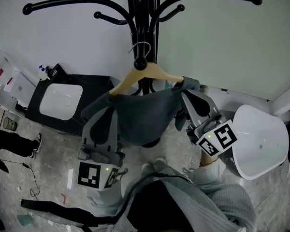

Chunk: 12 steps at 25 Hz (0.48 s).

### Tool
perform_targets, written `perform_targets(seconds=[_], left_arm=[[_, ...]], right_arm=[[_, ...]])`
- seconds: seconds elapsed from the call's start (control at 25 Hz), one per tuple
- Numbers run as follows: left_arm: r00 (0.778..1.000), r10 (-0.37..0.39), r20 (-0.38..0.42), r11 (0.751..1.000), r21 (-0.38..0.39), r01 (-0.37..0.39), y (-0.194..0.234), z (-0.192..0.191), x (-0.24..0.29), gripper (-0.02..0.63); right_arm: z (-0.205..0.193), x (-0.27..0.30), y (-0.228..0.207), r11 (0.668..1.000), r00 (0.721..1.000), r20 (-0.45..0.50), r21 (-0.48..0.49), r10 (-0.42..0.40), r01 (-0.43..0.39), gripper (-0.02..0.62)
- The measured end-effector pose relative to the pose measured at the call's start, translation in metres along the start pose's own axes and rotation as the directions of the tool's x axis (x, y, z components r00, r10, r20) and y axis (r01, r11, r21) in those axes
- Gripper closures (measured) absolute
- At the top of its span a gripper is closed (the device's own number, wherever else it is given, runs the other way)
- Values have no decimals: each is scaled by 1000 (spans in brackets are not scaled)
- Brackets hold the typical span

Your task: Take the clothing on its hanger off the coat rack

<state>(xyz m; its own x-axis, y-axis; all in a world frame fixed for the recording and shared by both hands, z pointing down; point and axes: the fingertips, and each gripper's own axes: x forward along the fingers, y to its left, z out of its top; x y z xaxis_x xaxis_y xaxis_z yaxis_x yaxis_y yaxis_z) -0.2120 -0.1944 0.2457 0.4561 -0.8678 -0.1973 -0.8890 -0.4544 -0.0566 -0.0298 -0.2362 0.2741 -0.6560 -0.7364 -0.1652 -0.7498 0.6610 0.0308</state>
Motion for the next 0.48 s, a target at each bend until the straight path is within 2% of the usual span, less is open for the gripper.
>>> perform_targets(seconds=[0.16, 0.32, 0.36, 0.4, 0.48], left_arm=[[1000, -6, 10, 1000, 3, 6, 4, 5, 9, 600], [998, -60, 13, 998, 32, 59, -3, 17, 14, 598], [997, -75, 6, 996, 45, 74, -4, 20, 16, 581], [996, -86, -7, 994, 65, 87, -4, 22, 18, 524], [995, -95, -40, 988, 120, 99, -3, 26, 20, 484]], right_arm=[[4, 5, -10, 999, 999, 1, -6, 39, -39, 592], [17, 8, -16, 988, 988, 6, 1, 155, -155, 578], [21, 10, -17, 983, 983, 2, -9, 184, -184, 566], [24, 11, -18, 977, 977, -7, -24, 214, -214, 547], [29, 13, -19, 957, 958, -44, -62, 282, -284, 489]])
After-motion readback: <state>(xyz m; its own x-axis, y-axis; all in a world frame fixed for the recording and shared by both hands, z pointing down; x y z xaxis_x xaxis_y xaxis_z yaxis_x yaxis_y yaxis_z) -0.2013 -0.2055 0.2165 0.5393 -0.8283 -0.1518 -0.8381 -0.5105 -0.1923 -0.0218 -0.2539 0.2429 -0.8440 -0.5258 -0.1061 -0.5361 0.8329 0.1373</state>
